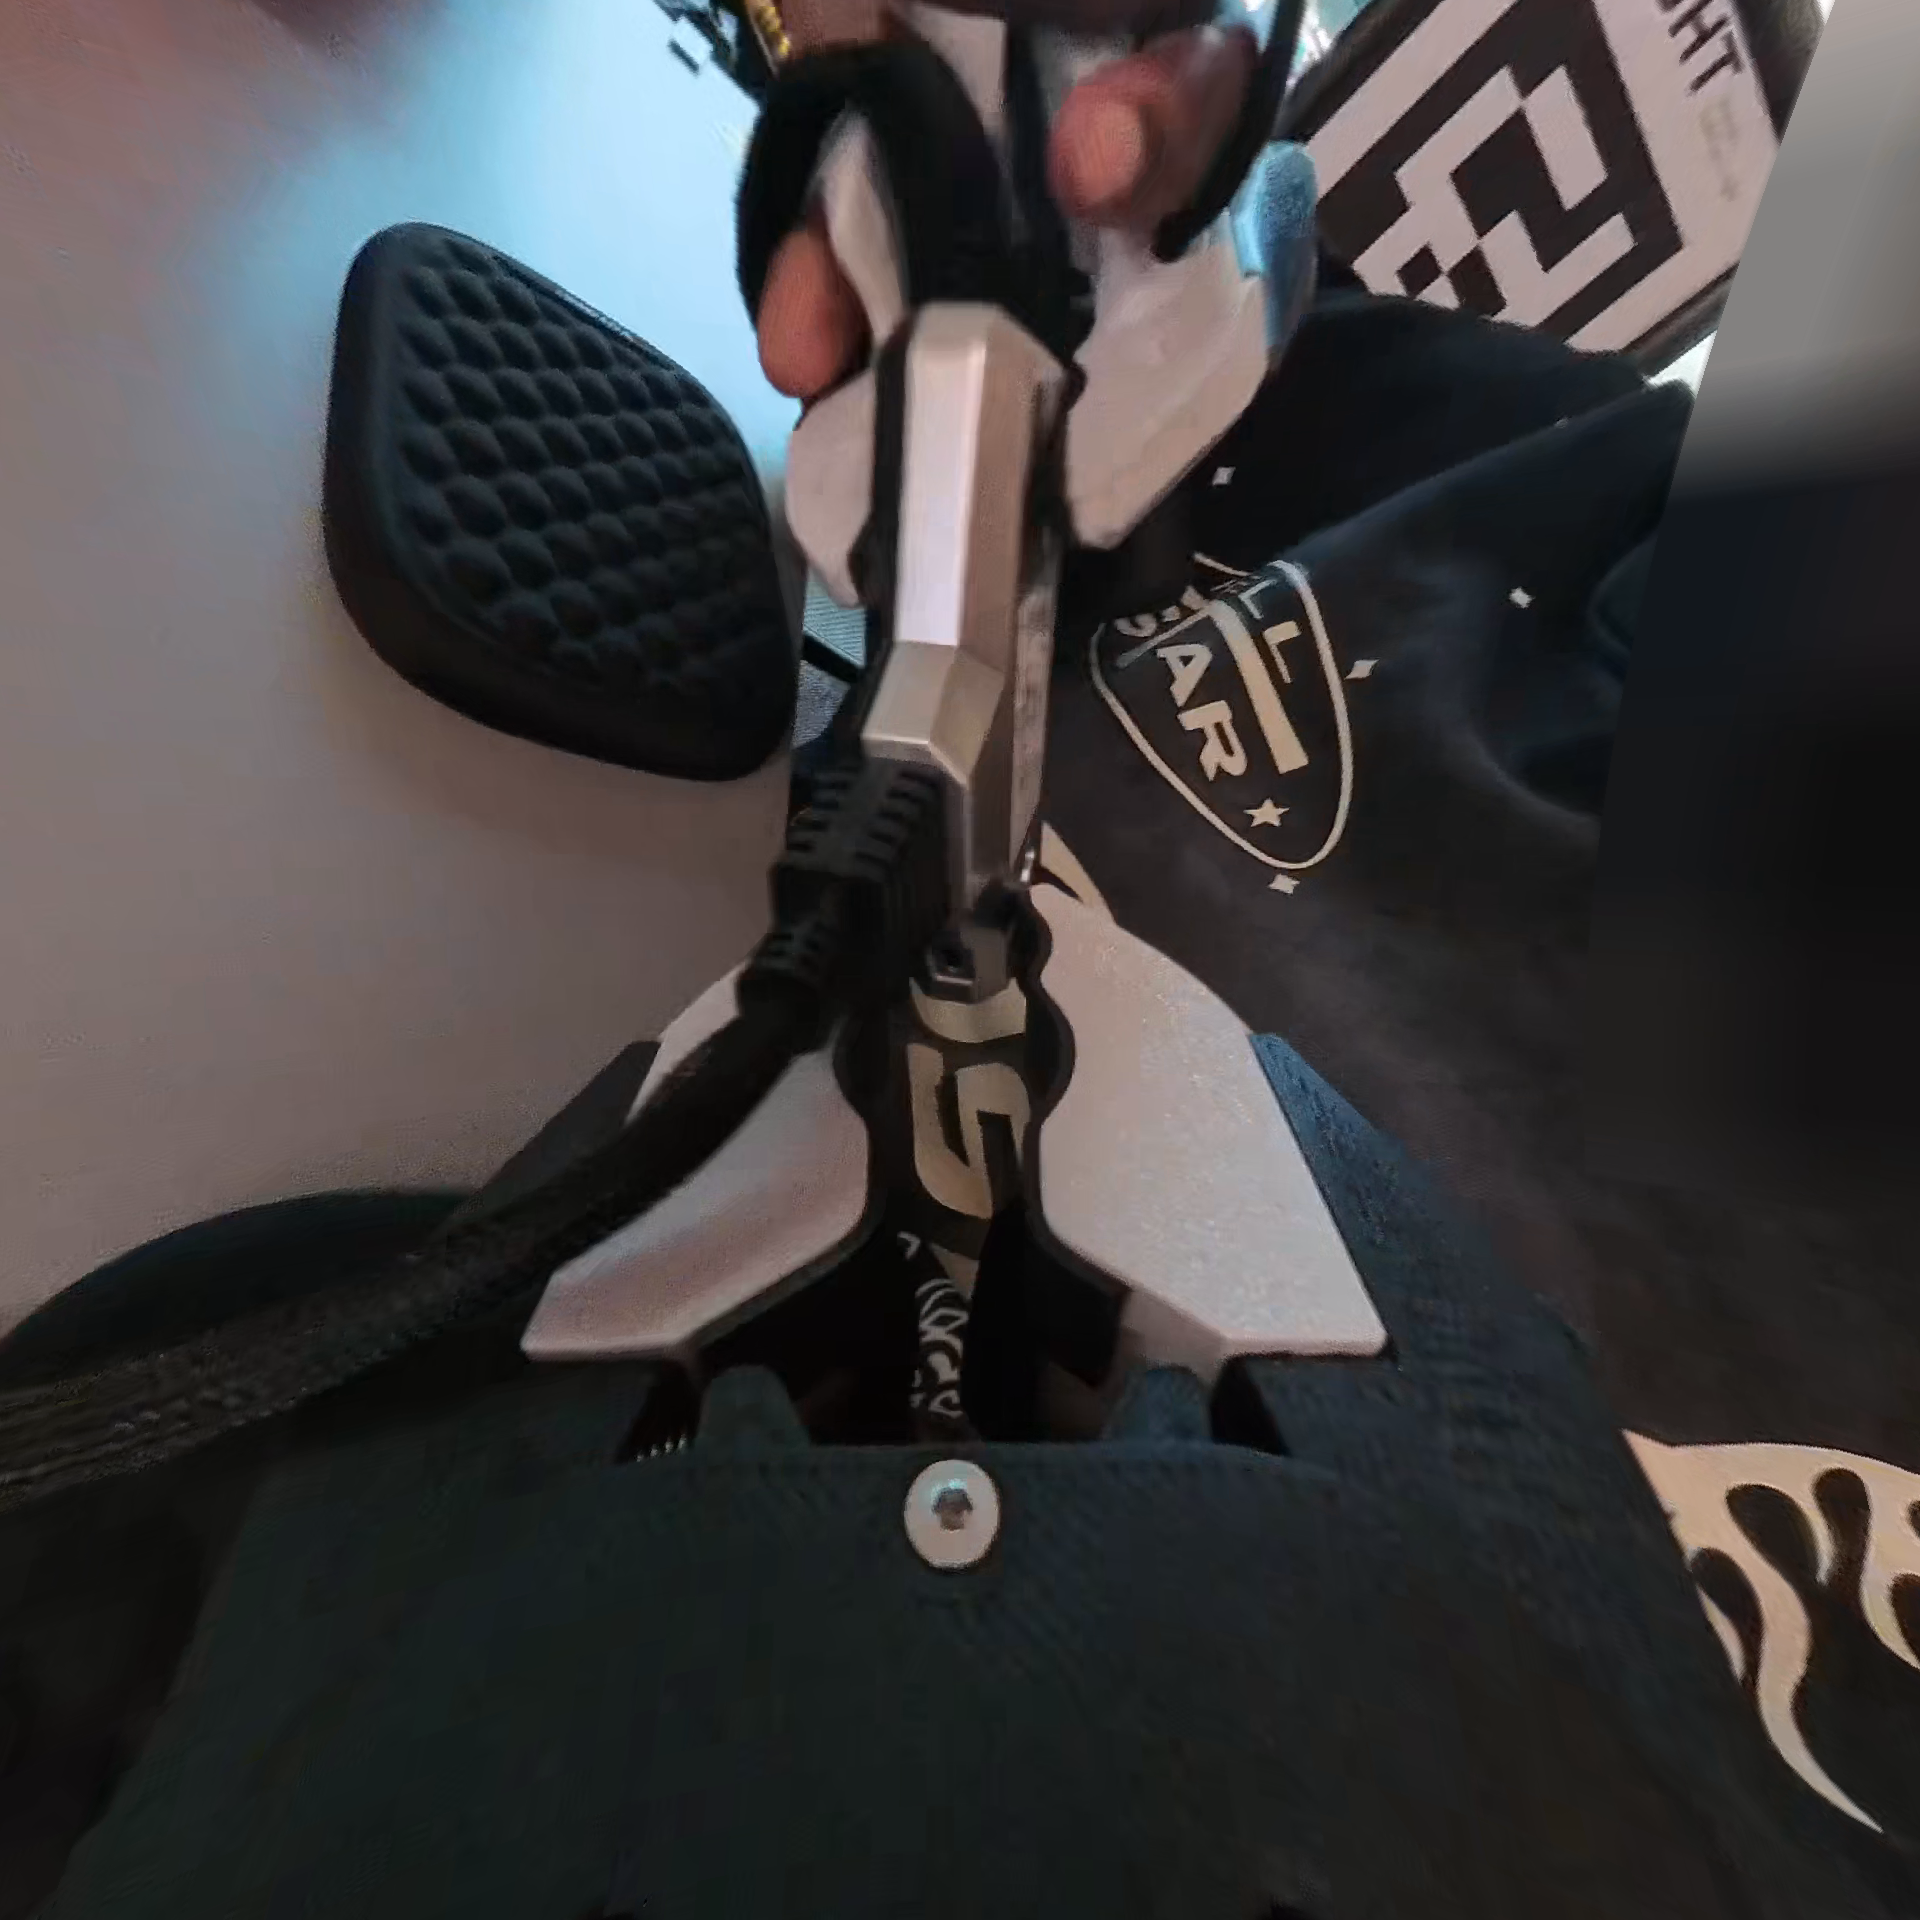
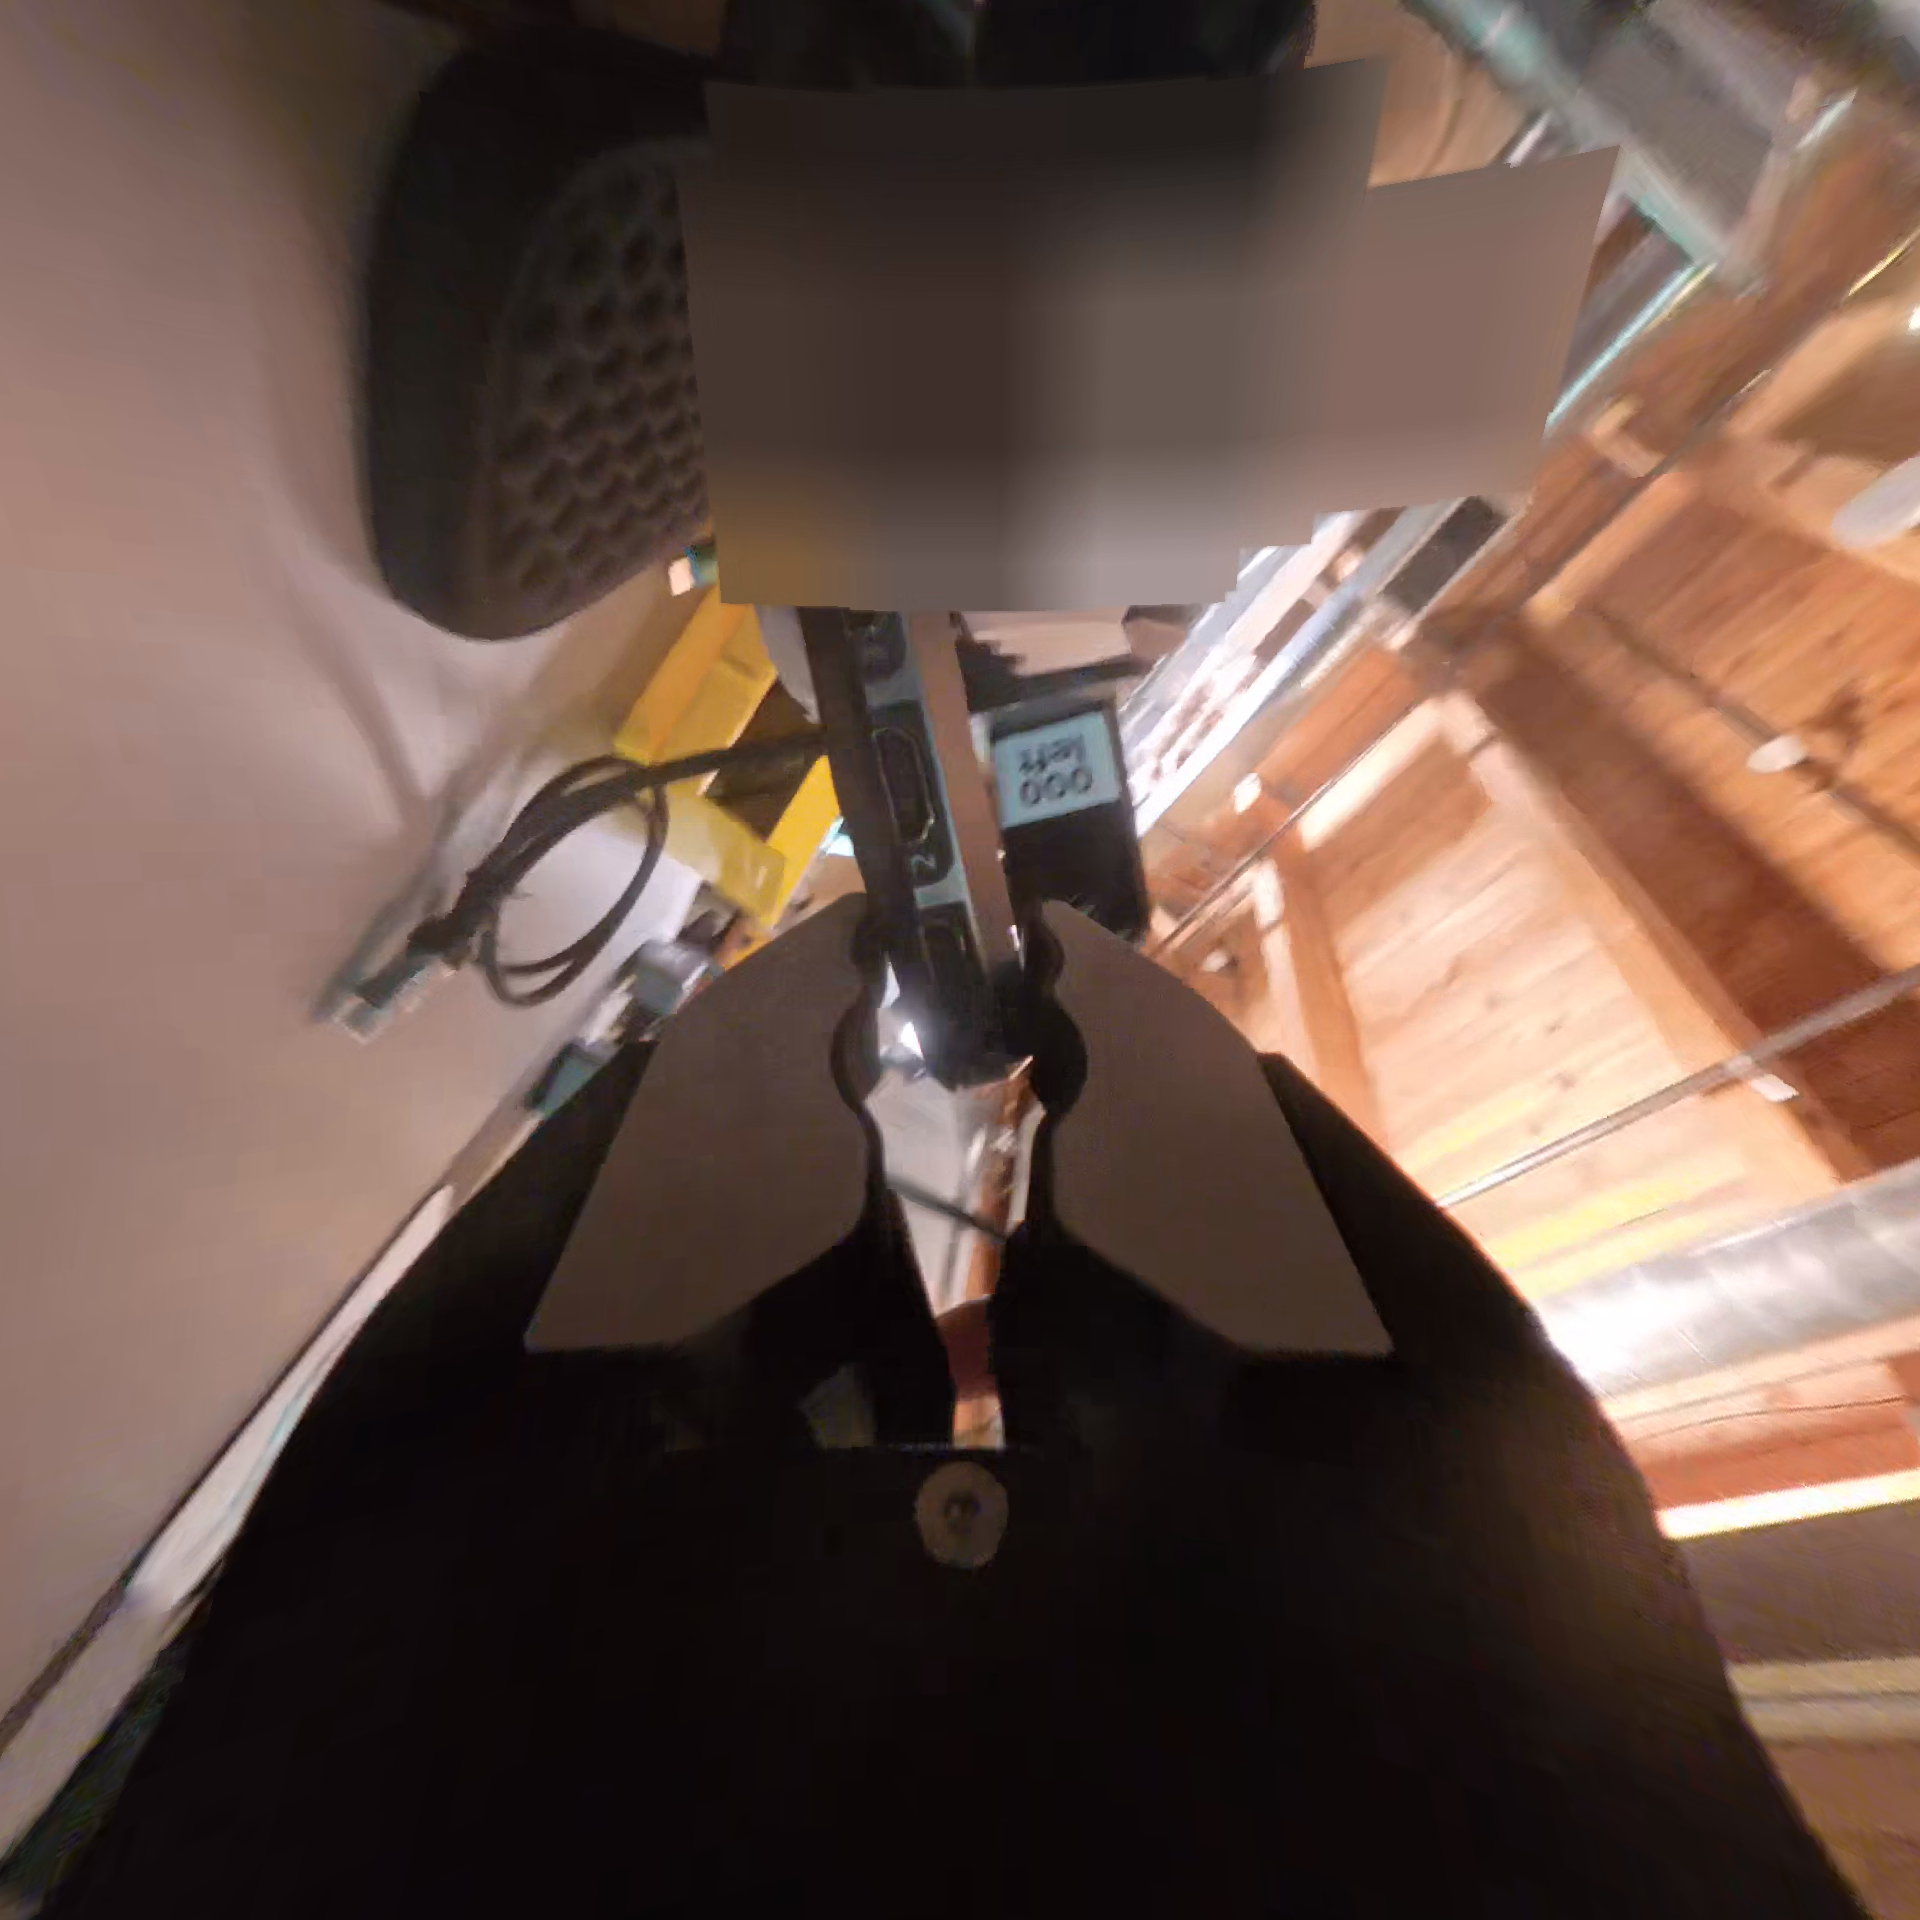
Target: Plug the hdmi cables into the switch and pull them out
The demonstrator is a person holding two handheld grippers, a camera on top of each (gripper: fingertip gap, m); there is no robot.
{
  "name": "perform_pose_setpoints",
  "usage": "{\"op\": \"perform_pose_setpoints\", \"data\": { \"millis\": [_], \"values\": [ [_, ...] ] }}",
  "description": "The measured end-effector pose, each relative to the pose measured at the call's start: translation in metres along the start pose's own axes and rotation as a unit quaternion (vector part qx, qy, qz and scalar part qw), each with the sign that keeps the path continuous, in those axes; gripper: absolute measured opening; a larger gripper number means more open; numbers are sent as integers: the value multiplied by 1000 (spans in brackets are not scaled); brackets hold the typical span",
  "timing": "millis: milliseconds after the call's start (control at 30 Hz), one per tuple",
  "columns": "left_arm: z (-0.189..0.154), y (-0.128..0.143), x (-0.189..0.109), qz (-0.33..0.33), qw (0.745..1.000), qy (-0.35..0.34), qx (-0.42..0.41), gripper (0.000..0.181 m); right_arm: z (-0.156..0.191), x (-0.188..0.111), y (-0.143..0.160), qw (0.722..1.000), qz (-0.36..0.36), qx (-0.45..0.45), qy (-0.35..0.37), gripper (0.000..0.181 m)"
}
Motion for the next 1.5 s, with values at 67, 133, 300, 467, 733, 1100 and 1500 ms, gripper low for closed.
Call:
{"op": "perform_pose_setpoints", "data": {
  "millis": [67, 133, 300, 467, 733, 1100, 1500],
  "values": [
    [-3, -8, -9, -42, 999, 7, 9, 22, 6, 1, 12, 995, 79, 37, -52, 24],
    [-2, -19, -24, -99, 993, -40, 52, 36, 11, -5, 25, 980, 154, 94, -81, 20],
    [-2, -34, -60, -149, 828, -407, 354, 79, 30, -31, 51, 882, 394, 216, -145, 20],
    [8, -40, 5, 70, 626, -536, 562, 79, 43, -42, 40, 809, 470, 277, -217, 20],
    [30, -49, 21, 116, 648, -483, 578, 23, 27, -43, 24, 821, 404, 364, -174, 24],
    [13, -33, 15, 48, 724, -313, 613, 20, 16, -36, 14, 799, 73, 595, 51, 66],
    [9, -51, -54, -176, 723, -414, 525, 55, 65, -50, 19, 880, 249, 394, -90, 22]
  ]
}}
Point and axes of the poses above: each gripper's, where its closed fingertips meet, x out along the fingers, y out of its underside, z = x × y across the jaws, the point moved 5 cm from there along -x, back along the fingers, and after that the axes turned 15 degrees about y, right-handed, at the moved point
